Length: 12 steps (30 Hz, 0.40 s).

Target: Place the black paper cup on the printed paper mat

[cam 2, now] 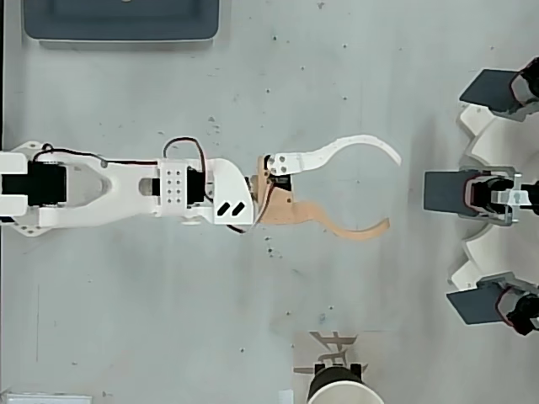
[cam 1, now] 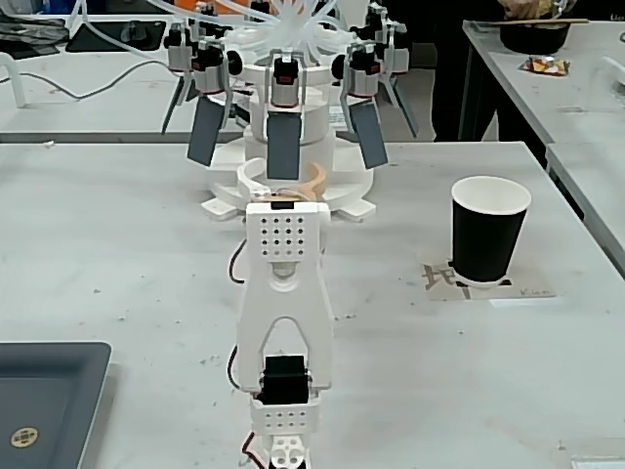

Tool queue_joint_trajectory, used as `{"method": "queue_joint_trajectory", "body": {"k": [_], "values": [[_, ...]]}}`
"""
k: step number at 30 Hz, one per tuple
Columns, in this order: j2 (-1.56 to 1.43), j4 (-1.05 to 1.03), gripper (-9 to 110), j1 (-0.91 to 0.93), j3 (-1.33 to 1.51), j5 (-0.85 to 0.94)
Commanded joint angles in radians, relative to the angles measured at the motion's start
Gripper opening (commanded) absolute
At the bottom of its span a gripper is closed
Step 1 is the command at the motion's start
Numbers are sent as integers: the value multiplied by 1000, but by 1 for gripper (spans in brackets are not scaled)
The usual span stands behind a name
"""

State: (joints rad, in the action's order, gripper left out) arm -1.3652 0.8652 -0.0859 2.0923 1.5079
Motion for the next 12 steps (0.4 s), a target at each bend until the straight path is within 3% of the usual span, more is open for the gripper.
{"method": "queue_joint_trajectory", "body": {"k": [1, 12], "values": [[-5, 23, 11, 6, -48, -5], [21, 25, 11, 6, -69, -5]]}}
